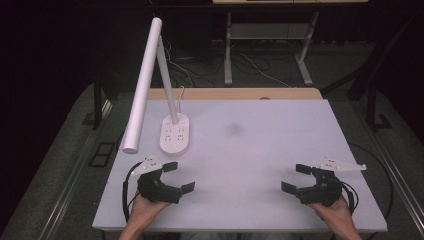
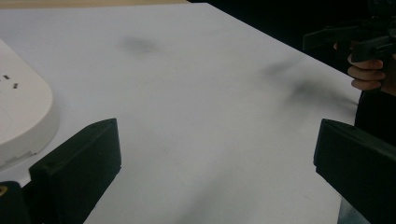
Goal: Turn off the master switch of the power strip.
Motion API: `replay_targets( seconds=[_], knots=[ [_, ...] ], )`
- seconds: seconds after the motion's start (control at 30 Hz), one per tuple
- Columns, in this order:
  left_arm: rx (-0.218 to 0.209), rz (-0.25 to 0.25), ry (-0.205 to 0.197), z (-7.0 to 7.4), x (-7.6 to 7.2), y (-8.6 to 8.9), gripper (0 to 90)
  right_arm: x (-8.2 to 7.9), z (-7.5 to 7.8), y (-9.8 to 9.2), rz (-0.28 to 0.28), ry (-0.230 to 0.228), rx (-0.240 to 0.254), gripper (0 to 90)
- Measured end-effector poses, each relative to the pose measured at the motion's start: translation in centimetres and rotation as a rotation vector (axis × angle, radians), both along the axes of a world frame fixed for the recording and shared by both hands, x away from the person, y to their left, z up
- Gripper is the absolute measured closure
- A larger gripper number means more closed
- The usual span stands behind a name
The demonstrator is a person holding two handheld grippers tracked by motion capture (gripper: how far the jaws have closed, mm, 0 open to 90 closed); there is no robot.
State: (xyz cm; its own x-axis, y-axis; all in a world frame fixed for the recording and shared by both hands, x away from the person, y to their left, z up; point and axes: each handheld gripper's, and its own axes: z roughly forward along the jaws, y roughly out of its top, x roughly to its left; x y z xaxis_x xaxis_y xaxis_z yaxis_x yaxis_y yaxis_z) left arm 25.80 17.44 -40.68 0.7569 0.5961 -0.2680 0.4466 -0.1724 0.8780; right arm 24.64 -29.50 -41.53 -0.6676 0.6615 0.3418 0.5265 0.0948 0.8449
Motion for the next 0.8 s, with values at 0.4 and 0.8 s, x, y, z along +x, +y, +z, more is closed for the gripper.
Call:
replay_targets(
  seconds=[0.4, 0.8],
  knots=[
    [0.007, -0.005, 0.026, 0.5, 0.7, 0.8, 0.5, 0.0, 0.0, -0.3, -0.009, -0.002, -0.006, 0.1],
    [0.034, 0.025, 0.046, 0.8, 1.6, 2.3, 0.5, 0.0, -0.1, -0.4, -0.011, -0.002, -0.017, 0.1]
  ],
)
